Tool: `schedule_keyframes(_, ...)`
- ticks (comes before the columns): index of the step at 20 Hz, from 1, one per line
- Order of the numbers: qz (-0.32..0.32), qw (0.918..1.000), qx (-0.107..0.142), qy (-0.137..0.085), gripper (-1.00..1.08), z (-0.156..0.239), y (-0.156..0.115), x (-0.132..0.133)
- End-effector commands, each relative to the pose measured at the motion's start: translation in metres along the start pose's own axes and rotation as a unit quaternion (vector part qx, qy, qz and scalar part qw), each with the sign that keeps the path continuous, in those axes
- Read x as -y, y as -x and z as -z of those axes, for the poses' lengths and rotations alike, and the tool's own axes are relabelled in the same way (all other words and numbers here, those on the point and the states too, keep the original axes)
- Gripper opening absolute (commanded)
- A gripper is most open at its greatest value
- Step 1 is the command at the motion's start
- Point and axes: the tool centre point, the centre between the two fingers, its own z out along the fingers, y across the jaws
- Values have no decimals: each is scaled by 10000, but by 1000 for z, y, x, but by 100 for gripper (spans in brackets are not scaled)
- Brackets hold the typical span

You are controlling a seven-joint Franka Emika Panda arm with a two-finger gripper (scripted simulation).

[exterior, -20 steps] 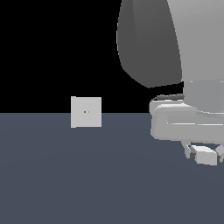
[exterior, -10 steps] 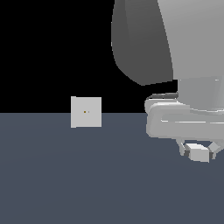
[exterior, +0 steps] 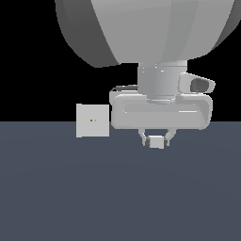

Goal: Plug the charger into the wall socket.

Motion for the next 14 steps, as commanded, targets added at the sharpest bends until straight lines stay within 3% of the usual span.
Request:
schedule_keyframes(1,449,9989,-5,-163,-100,10,-13,41)
schedule_keyframes(8,1394,9889,-6,-522,-100,36,-27,129)
schedule_keyframes(14,1624,9848,-5,-616,-100,43,-27,151)
